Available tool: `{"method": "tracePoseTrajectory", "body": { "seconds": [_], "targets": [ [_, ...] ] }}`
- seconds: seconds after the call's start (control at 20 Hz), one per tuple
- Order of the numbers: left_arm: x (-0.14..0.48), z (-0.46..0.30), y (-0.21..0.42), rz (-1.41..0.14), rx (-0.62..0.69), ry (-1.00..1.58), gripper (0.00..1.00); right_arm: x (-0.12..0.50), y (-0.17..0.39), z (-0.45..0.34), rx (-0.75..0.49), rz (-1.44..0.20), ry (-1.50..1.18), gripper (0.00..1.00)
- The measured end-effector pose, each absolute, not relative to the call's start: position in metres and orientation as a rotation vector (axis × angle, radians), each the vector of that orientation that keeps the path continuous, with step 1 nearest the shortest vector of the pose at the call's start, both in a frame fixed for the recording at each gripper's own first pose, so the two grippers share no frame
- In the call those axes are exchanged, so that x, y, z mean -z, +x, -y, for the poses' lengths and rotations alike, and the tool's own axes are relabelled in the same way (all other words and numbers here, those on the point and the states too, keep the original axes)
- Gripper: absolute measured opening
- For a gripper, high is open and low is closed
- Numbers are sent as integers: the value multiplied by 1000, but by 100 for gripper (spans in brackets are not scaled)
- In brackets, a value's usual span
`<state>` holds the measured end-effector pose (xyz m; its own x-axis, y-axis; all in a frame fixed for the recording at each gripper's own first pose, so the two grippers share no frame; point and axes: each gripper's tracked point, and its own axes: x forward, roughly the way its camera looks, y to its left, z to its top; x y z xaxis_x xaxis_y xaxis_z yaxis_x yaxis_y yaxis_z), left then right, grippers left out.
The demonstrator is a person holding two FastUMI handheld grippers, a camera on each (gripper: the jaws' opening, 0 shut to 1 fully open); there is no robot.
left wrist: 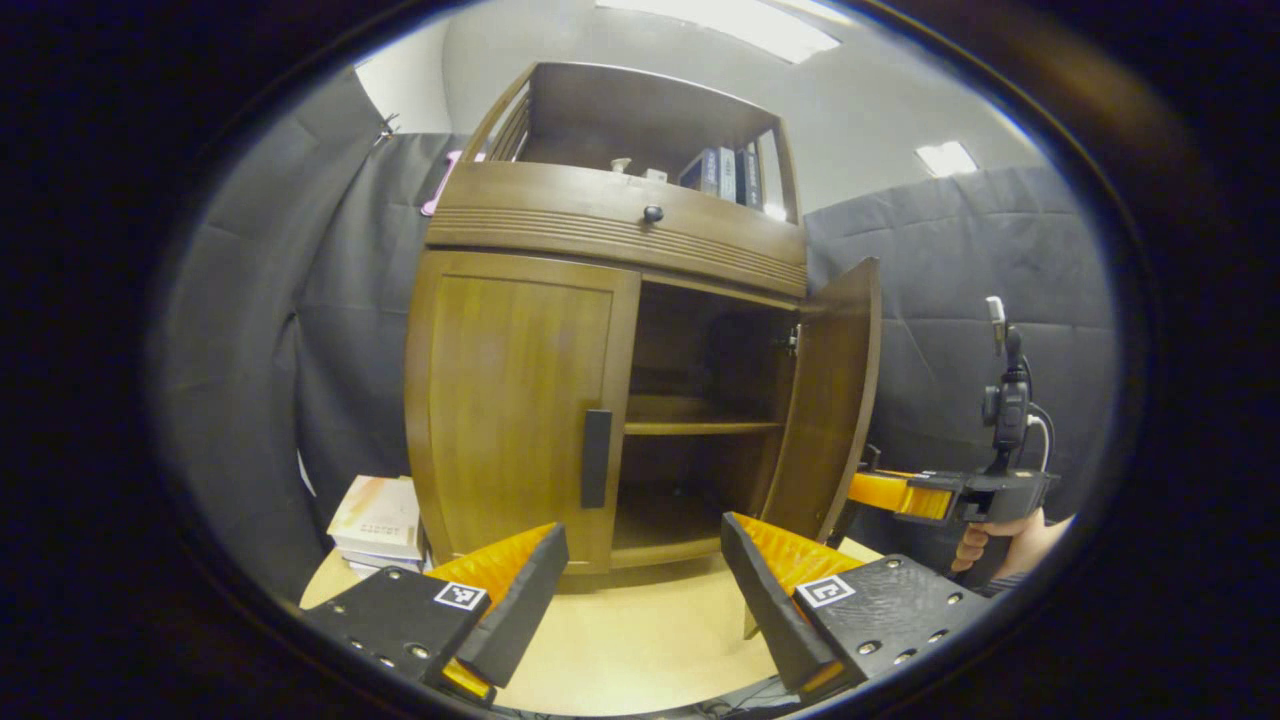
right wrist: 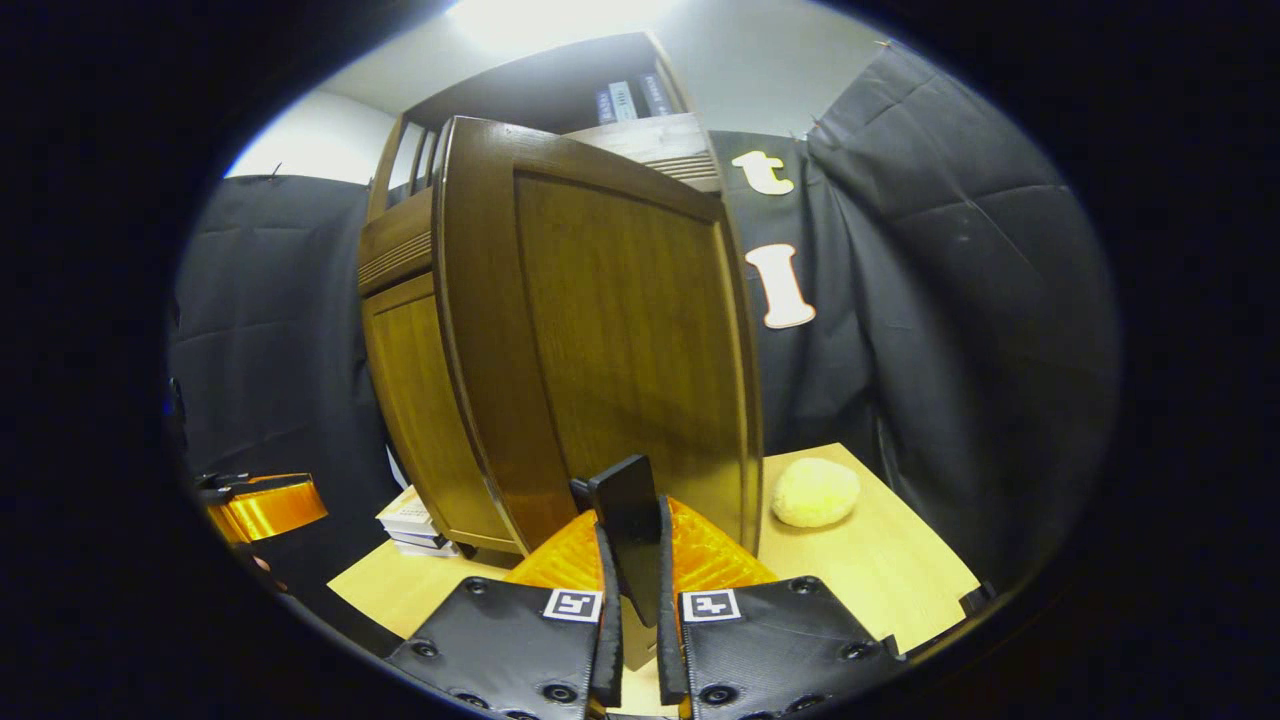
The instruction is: Open the right door of the double-door shoe cabinet with the right hand, and open the left door with the left hand.
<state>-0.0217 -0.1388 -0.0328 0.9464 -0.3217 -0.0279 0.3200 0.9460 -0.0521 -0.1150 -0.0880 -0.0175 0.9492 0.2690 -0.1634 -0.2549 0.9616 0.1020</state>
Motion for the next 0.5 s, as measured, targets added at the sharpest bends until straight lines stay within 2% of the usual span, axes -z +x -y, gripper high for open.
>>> {"method": "tracePoseTrajectory", "body": {
  "seconds": [0.1,0.4,0.5],
  "targets": [
    [37,142,-24,-42,333,-40,97,18,-117,105,-249,-173,92,15],
    [45,139,-20,-63,316,-37,96,16,-113,168,-180,-165,141,16],
    [50,138,-18,-71,307,-28,97,15,-108,188,-169,-163,148,11]
  ]
}}
